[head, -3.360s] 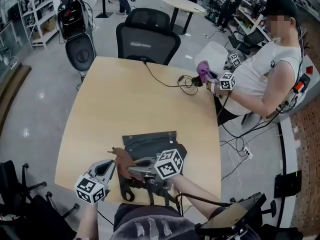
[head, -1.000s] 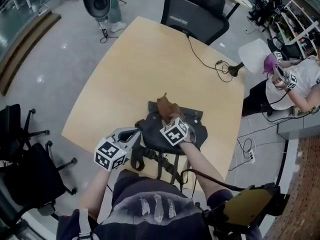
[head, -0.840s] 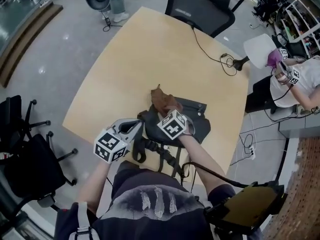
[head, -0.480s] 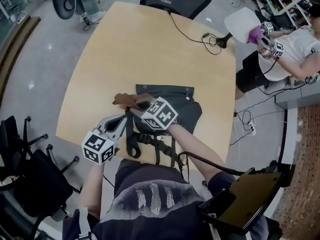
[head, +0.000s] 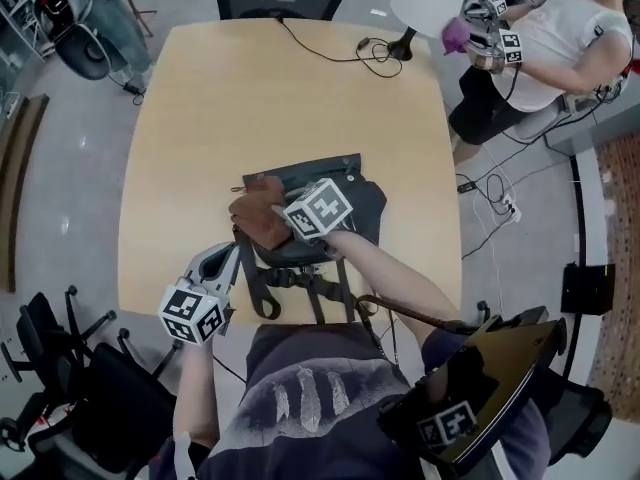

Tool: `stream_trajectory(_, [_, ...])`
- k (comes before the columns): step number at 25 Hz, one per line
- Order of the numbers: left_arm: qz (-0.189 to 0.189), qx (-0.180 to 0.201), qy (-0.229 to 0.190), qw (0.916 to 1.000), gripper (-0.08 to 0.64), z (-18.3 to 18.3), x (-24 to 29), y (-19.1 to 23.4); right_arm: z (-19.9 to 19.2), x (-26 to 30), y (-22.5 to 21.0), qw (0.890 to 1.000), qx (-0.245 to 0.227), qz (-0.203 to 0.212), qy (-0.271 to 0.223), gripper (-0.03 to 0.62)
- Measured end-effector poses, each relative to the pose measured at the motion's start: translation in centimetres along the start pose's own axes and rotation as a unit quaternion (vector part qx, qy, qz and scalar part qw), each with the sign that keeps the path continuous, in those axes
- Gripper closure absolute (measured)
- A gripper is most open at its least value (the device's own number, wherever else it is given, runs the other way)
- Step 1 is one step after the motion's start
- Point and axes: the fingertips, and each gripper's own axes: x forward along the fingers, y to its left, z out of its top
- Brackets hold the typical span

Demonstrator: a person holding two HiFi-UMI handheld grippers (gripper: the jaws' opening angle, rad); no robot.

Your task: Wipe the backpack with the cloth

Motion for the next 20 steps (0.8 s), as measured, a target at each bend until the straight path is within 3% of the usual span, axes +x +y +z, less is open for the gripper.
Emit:
stream_trajectory(3, [-0.003,0.004,0.008,1.0000,0.554,-0.3,0.2,-0.3,-2.3,-1.1,-2.7,0.990,-0.104,-0.086,0.042,0.560])
stream_trajectory(7, [-0.015,0.010,0.014,0.9997,0.554,-0.4,1.0,-1.0,-3.7,-3.4,-6.0,0.975,-0.152,-0.149,0.062,0.560])
stream_trajectory(10, [-0.027,0.017,0.027,0.9991,0.554,-0.7,1.5,-1.7,-4.8,-5.1,-9.1,0.965,-0.158,-0.194,0.072,0.560])
stream_trajectory(20, [-0.048,0.019,0.038,0.9979,0.554,-0.4,3.1,-4.1,-5.7,-9.9,-15.6,0.959,-0.094,-0.263,0.048,0.560])
